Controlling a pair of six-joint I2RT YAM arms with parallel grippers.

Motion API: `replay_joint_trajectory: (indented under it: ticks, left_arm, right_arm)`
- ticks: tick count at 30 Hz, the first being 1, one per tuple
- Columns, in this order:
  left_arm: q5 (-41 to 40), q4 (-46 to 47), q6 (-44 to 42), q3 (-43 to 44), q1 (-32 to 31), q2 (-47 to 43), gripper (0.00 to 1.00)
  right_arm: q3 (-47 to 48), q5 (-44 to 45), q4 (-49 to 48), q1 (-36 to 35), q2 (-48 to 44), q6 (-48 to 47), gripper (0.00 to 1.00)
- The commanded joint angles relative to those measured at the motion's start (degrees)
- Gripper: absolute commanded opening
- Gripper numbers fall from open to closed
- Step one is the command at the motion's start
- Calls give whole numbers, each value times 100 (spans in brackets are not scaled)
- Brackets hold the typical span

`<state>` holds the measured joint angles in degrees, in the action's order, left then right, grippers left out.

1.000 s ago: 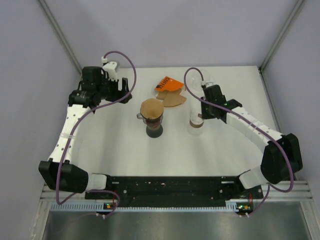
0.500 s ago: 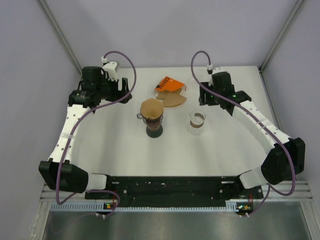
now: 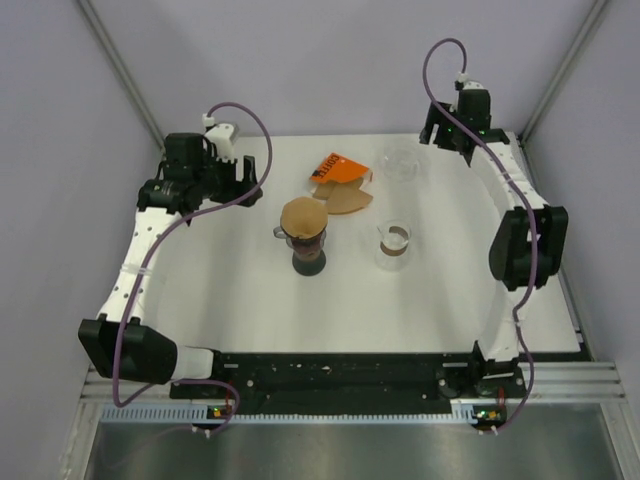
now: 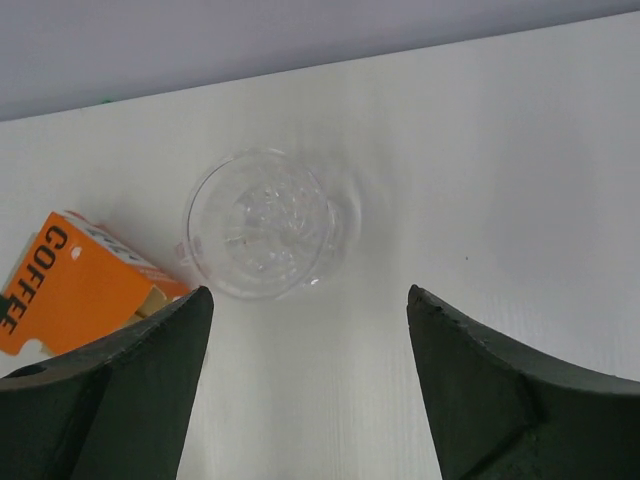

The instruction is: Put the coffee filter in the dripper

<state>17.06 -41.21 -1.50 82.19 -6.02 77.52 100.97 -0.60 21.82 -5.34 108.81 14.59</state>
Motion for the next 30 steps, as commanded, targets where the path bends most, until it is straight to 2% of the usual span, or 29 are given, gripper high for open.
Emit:
replay_joint_trajectory:
  ticks: [1,5,11,13,17,21,27,30]
  left_arm:
    - [-106,131,-79,201,40,44,86]
    - [-115,131,-96,209,57,97,86]
    - [-63,131,-35,280,66,220,86]
    - [25,105,-17,323,49,264,86]
    - [253,52,-149,368,57,273,84]
    - [473,34,-272,420,57,229,81]
    - [904,-80,-675,1069,-83,316,78]
    - [940,-290,-1009,1632,-399,492,78]
  right_arm:
    - [1177,-265,32,77,1078,97,75]
    - [2215,-274,436,86,2028,44,67]
    - [2822,-441,472,77,2899,158,59]
    - [2963,-554,489,77,3083,254,51]
    - [2947,-775,472,77,3120,430,21]
    - [2762,-871,472,147,2935,518,0]
    - [2332,-1003,603,244,2084,598,0]
    - [1972,-1170,709,253,1408,589,0]
